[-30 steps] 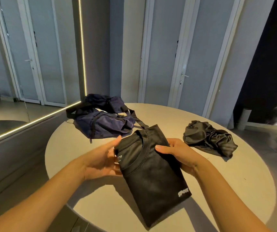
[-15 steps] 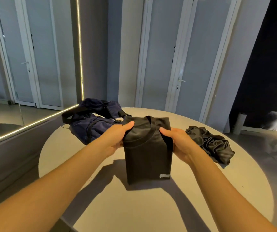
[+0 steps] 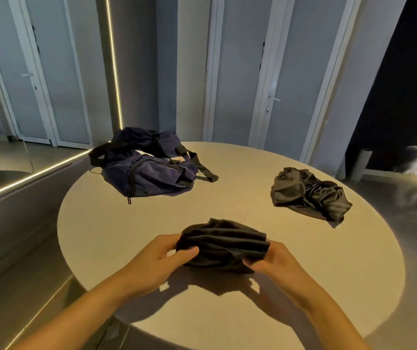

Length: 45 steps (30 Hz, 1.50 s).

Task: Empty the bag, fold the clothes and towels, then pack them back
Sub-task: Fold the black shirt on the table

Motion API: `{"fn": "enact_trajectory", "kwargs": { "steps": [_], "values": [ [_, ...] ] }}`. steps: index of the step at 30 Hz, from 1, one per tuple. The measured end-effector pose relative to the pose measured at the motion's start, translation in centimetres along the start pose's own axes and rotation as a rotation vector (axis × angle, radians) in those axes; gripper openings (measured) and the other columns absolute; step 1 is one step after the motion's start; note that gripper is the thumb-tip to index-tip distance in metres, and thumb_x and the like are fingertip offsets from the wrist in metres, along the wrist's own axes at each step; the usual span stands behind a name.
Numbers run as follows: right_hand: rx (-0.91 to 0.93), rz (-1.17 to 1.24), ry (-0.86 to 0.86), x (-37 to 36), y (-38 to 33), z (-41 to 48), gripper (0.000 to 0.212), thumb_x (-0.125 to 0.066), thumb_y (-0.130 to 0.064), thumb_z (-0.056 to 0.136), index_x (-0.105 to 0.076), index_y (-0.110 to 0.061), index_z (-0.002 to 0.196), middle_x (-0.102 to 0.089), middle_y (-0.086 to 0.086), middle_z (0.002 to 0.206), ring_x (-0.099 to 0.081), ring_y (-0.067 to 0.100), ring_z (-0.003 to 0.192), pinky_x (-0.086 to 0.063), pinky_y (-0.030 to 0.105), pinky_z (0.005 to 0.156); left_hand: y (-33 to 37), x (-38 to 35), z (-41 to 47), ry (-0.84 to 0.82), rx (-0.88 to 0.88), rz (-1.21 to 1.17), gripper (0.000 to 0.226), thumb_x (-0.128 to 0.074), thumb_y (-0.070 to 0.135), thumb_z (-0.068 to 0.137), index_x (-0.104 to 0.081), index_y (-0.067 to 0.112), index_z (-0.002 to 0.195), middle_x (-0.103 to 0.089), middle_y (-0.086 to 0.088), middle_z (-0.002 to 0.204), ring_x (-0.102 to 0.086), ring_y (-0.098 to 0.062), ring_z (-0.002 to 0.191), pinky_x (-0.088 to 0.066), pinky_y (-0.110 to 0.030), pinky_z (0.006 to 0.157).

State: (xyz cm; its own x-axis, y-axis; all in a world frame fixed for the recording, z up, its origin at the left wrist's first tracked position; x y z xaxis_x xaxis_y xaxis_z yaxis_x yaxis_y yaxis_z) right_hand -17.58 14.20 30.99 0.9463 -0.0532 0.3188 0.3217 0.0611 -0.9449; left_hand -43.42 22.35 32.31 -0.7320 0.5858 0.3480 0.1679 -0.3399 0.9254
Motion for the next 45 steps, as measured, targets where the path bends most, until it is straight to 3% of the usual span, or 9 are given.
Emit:
{"fn": "enact_trajectory", "kwargs": {
  "steps": [3,10,18,24,29,36,39,42,45],
  "values": [
    [-0.045,-0.015,-0.015,-1.1,0.8,-1.1,0.043,-0.06,0.003,0.095,-0.069,-0.029,0.122,-0.075,-0.004,0.113,-0.067,0.01,0.11,-0.051,0.024,0.089,-1.6,-0.1,-1.3,0.015,0.015,0.023,0.031,-0.053,0.026,0.102,-0.067,0.023,0.13,-0.074,0.008,0.122,-0.066,-0.011,0.119,-0.051,-0.027,0.1],
    [0.034,-0.013,0.008,-2.0,0.6,-1.0,0.034,-0.054,-0.014,0.104,-0.063,-0.029,0.133,-0.07,-0.009,0.125,-0.064,0.011,0.119,-0.05,0.034,0.102,-3.7,-0.3,-0.4,0.135,0.042,0.014,0.035,-0.052,0.046,0.104,-0.067,0.027,0.128,-0.074,0.01,0.121,-0.067,-0.011,0.116,-0.051,-0.047,0.105],
    [0.012,-0.115,0.16,-2.0,1.0,2.4,0.023,-0.05,-0.033,0.106,-0.065,-0.016,0.108,-0.073,0.009,0.107,-0.068,0.031,0.105,-0.054,0.051,0.096,-4.3,-0.9,2.7,0.337,0.119,0.139,0.032,-0.046,0.048,0.106,-0.07,0.031,0.118,-0.074,0.012,0.106,-0.068,-0.008,0.101,-0.056,-0.044,0.093],
    [-0.084,-0.101,0.281,-2.7,2.3,4.5,0.038,-0.044,-0.047,0.106,-0.072,-0.021,0.11,-0.075,-0.005,0.104,-0.07,0.014,0.099,-0.057,0.037,0.09,-5.0,-1.0,5.1,0.44,0.255,0.235,0.04,-0.046,0.048,0.105,-0.07,0.016,0.099,-0.072,0.001,0.094,-0.067,-0.018,0.089,-0.056,-0.047,0.086],
    [-0.221,-0.216,0.436,-3.0,3.1,6.6,0.05,-0.04,-0.043,0.107,-0.068,-0.006,0.09,-0.071,0.008,0.089,-0.067,0.023,0.085,-0.053,0.039,0.077,-5.1,-1.3,6.4,0.486,0.295,0.368,0.043,-0.039,0.047,0.107,-0.063,0.014,0.094,-0.067,-0.003,0.091,-0.063,-0.021,0.085,-0.051,-0.039,0.073],
    [-0.294,-0.315,0.519,-3.1,3.9,7.5,0.04,-0.041,-0.037,0.108,-0.063,-0.005,0.097,-0.065,0.009,0.092,-0.061,0.026,0.084,-0.045,0.033,0.072,-4.3,-0.8,8.2,0.438,0.415,0.554,0.037,-0.044,0.043,0.107,-0.048,0.017,0.08,-0.06,-0.004,0.084,-0.054,-0.02,0.072,-0.038,-0.033,0.06],
    [-0.31,-0.374,0.524,-3.1,3.9,7.6,0.042,-0.043,-0.037,0.107,-0.061,-0.004,0.089,-0.062,0.007,0.081,-0.059,0.025,0.077,-0.046,0.034,0.068,-2.8,-1.7,7.7,0.565,0.136,0.896,0.021,-0.047,0.038,0.105,-0.053,0.018,0.105,-0.064,-0.001,0.096,-0.06,-0.024,0.087,-0.047,-0.04,0.084],
    [-0.325,-0.44,0.526,-3.3,3.7,7.6,0.043,-0.044,-0.041,0.106,-0.06,-0.005,0.091,-0.059,0.005,0.079,-0.058,0.025,0.074,-0.041,0.033,0.063,-1.8,-4.6,7.3,0.48,-0.351,1.043,0.03,-0.047,0.036,0.102,-0.063,0.019,0.121,-0.063,-0.003,0.128,-0.056,-0.024,0.122,-0.027,-0.052,0.119],
    [-0.33,-0.427,0.529,-3.1,3.7,7.5,0.044,-0.044,-0.044,0.105,-0.061,-0.005,0.095,-0.06,0.005,0.08,-0.061,0.026,0.075,-0.045,0.033,0.062,-2.5,-6.6,7.6,0.26,-0.256,1.132,0.055,-0.02,0.044,0.105,-0.059,0.022,0.137,-0.052,-0.002,0.15,-0.042,-0.023,0.142,-0.01,-0.055,0.126]
  ]
}}
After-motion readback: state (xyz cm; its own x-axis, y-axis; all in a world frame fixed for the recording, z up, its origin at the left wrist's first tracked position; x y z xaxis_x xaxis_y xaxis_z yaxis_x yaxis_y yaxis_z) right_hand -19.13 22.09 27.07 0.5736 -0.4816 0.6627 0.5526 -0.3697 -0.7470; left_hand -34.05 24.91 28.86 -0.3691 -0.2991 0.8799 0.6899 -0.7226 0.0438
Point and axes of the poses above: each hand's wrist, its own z-axis towards the middle knuckle, its own x-axis out of the back of the hand, y = z × x, the point moved 1 cm from there along z, towards the middle knuckle
